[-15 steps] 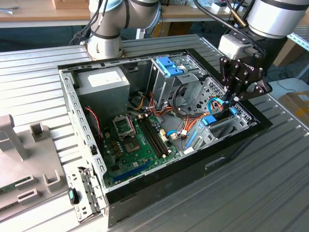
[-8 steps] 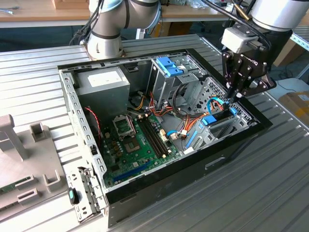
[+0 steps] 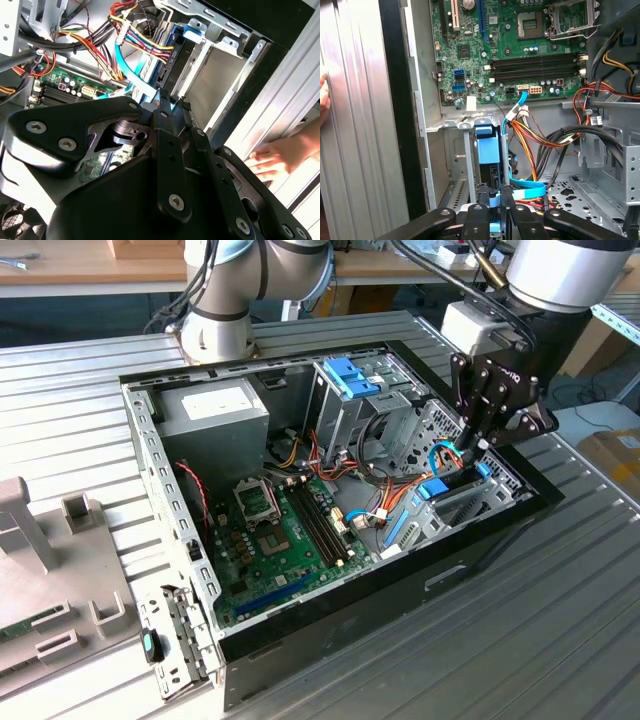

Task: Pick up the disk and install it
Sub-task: 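Insert the second disk wire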

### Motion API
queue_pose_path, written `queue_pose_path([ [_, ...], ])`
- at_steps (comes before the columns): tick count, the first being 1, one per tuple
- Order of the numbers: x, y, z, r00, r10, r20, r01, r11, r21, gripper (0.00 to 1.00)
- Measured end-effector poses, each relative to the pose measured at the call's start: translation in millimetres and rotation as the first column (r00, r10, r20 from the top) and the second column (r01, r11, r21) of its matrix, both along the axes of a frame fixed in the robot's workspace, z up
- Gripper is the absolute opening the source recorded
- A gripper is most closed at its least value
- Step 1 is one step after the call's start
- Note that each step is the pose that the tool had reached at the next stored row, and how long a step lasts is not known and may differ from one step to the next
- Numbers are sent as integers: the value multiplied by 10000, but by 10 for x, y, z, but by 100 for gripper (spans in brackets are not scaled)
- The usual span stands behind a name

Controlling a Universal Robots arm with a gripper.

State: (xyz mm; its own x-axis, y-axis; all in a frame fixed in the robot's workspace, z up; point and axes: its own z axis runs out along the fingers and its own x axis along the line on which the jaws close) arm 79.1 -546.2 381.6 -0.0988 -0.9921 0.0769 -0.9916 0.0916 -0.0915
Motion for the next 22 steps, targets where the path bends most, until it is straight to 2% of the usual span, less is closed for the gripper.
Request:
queue_pose_path([
  [3,14,0,-32,10000,-25,-64,25,10000,-1,24],
  [5,15,0,-32,10000,-24,-66,24,10000,-1,24],
  [7,15,0,-33,10000,-24,-66,24,10000,1,16],
  [15,16,0,-33,10000,-25,-67,25,10000,2,16],
  [16,16,-1,-33,10000,-24,-68,25,10000,45,16],
  [17,18,0,-33,10000,-21,-68,23,9996,283,16],
  [18,21,1,-39,10000,-22,-68,24,9994,333,16],
  [22,48,0,-117,10000,-22,-69,24,9995,330,16],
])
